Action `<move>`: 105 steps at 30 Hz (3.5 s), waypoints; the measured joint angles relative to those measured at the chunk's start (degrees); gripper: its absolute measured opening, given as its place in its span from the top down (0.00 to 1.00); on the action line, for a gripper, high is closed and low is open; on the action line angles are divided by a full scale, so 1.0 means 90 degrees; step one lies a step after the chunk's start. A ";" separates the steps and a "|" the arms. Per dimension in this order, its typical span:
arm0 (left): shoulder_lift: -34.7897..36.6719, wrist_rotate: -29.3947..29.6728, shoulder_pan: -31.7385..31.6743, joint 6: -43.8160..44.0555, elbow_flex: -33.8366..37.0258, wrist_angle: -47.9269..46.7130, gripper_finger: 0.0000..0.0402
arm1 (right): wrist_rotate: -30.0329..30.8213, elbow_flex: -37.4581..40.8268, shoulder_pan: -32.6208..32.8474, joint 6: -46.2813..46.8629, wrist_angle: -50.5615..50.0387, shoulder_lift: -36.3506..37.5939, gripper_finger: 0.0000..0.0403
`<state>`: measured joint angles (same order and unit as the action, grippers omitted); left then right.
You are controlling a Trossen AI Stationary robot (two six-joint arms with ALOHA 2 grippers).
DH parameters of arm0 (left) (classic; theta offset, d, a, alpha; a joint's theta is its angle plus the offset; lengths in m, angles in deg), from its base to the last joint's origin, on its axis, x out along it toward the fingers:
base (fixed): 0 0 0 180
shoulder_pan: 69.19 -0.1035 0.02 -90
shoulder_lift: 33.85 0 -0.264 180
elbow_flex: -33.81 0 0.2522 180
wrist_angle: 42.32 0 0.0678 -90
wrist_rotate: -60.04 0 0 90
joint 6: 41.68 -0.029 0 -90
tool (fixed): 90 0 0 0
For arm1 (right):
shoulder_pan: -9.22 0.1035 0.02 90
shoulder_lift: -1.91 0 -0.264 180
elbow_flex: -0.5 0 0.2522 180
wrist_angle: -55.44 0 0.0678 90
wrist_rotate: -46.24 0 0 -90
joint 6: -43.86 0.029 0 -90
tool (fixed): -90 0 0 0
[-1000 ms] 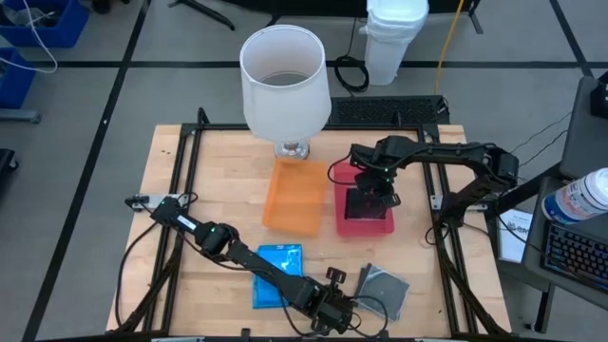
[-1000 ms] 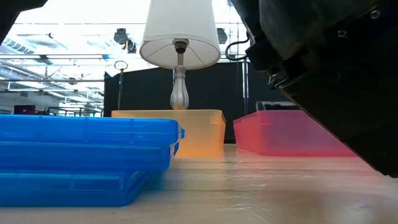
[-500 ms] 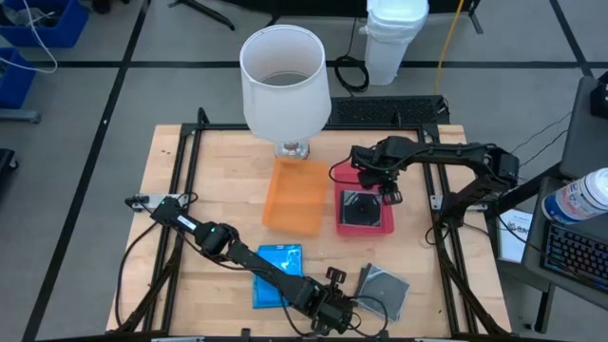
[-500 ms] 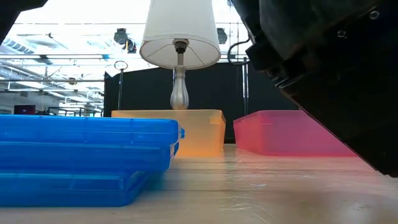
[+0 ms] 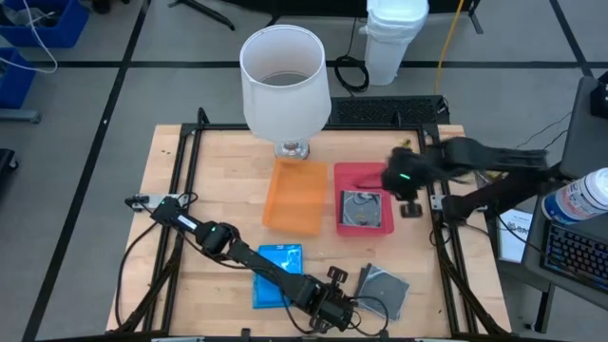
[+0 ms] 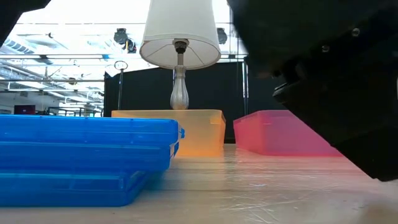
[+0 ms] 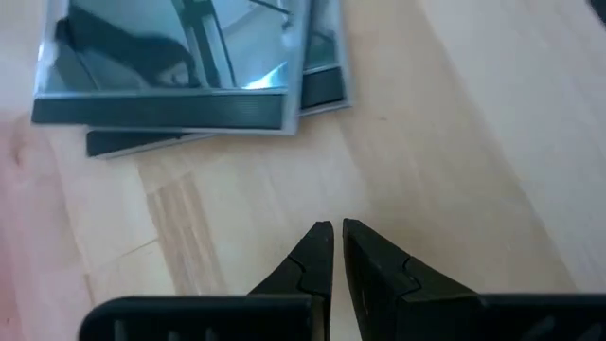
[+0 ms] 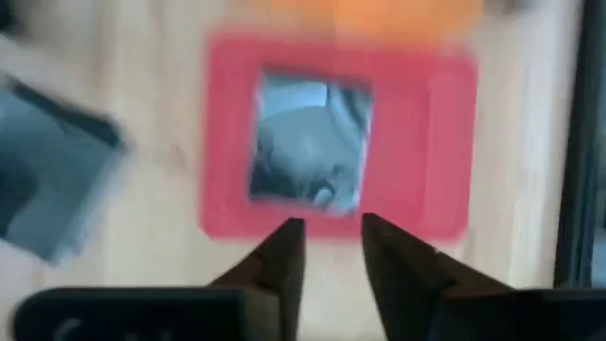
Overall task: Pick & place jewel cases by type
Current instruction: Put the blue CD case into the orange bin
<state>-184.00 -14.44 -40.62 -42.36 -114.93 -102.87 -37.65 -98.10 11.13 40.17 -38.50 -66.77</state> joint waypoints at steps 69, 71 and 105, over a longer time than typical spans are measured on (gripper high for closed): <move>0.9981 0.2748 0.3058 0.0973 1.2985 0.9237 0.91 | 0.0671 0.4327 0.3399 -0.1236 1.3744 -0.2331 1.00; 0.9747 0.2408 0.2968 0.1142 1.2976 0.9381 0.91 | 0.0714 0.4018 0.3639 -0.1444 1.3722 -0.2630 1.00; 0.7310 0.3067 0.3679 0.0559 1.2291 0.8046 0.82 | 0.2249 0.2387 0.2969 0.1759 1.2726 -0.4172 0.99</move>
<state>-118.21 13.16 -7.51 -37.34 -4.31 -30.46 -17.41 -76.61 37.85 56.00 76.03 -104.32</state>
